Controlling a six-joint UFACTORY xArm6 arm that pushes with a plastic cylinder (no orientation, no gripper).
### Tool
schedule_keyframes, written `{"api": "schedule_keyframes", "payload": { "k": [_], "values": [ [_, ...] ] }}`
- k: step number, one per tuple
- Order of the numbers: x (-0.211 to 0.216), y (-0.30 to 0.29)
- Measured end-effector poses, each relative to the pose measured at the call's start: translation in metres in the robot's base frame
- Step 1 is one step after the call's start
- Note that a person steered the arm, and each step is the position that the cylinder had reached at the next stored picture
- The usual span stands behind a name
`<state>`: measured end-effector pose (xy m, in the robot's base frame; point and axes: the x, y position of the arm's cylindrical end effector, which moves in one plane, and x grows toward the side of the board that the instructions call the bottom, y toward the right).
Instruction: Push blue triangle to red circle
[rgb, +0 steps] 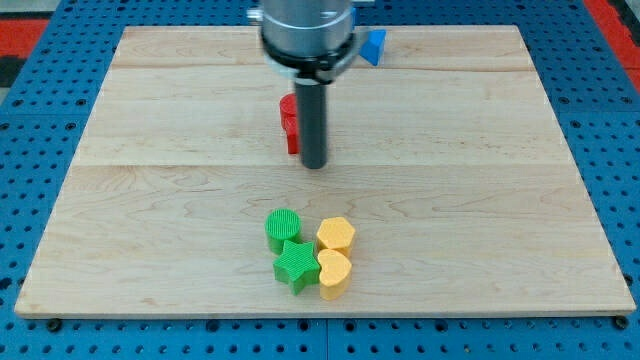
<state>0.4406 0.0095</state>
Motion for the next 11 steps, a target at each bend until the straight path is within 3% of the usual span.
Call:
{"api": "schedule_keyframes", "payload": {
  "k": [2, 4, 6, 7, 9, 11],
  "values": [
    [-0.050, 0.127],
    [-0.144, 0.210],
    [-0.228, 0.203],
    [-0.249, 0.182],
    [-0.249, 0.119],
    [-0.211, 0.083]
  ]
}}
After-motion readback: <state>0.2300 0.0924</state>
